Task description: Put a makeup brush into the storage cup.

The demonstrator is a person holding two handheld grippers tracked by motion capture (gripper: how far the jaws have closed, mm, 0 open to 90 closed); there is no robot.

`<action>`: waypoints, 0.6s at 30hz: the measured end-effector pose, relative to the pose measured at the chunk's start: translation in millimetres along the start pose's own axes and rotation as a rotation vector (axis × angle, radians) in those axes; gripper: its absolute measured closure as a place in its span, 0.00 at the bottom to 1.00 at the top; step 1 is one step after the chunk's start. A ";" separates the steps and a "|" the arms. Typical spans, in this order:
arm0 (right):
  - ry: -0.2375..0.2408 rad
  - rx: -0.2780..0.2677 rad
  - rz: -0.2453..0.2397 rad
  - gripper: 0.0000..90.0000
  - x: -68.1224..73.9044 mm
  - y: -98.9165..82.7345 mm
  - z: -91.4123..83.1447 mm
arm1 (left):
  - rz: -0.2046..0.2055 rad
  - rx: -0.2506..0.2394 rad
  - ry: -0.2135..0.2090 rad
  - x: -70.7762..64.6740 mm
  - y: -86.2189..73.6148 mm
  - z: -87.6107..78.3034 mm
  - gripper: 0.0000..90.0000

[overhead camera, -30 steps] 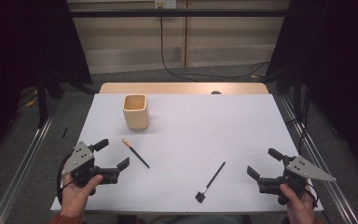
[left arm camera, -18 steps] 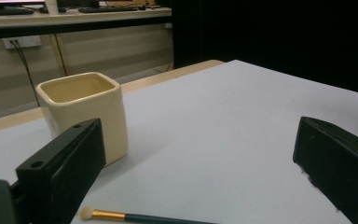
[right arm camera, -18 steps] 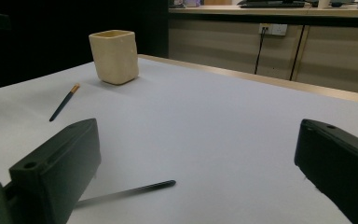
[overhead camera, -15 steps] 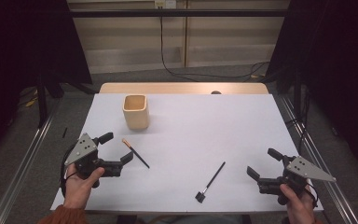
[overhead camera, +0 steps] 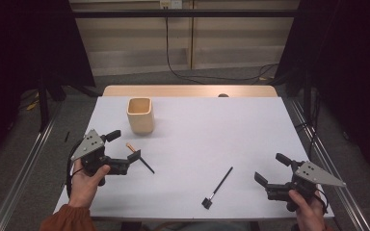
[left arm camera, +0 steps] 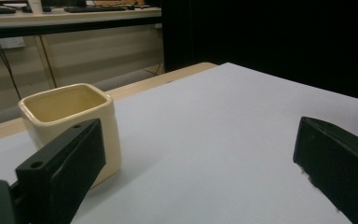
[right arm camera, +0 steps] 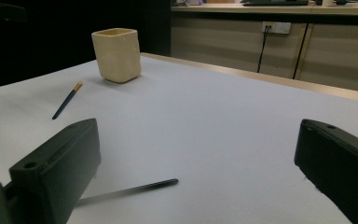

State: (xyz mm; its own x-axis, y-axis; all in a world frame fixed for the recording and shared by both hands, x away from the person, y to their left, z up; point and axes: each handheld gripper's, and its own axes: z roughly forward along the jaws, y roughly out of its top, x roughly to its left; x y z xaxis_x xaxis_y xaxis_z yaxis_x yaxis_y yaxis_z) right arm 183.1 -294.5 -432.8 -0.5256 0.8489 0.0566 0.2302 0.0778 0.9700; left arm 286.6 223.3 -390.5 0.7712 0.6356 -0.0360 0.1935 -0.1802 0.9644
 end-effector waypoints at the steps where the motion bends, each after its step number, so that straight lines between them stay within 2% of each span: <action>1: 0.000 0.000 0.000 0.00 0.0 0.0 0.0 | -0.002 0.011 -0.003 -0.3 1.0 0.9 0.02; 3: 0.001 -0.001 0.000 0.00 0.4 0.2 0.4 | 0.000 0.046 -0.020 -0.1 3.4 3.1 0.04; 9: 0.000 0.000 -0.001 0.00 -0.2 0.1 -0.1 | 0.036 0.064 -0.022 1.4 8.6 11.3 0.03; 10: 0.000 0.000 -0.002 0.00 -0.2 0.1 -0.1 | 0.027 0.064 -0.028 1.6 9.0 12.8 0.03; 13: 0.001 0.001 -0.001 0.00 -0.3 0.1 0.0 | 0.033 0.094 -0.049 2.4 11.1 16.2 0.03; 15: 0.001 0.000 0.003 0.00 -0.3 0.1 0.0 | 0.057 0.114 -0.048 3.0 11.8 17.8 0.03; 18: 0.000 0.002 0.002 0.00 -0.3 -0.1 0.1 | 0.051 0.127 -0.058 5.3 13.2 20.6 0.03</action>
State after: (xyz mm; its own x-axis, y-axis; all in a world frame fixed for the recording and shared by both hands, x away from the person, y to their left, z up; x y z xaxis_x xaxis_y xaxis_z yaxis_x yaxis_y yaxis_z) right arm 183.4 -294.8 -432.9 -0.5251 0.8490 0.0587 0.2327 0.0769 0.9695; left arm 305.7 208.9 -383.3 0.8151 0.5793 -0.0064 0.2256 -0.3072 0.9245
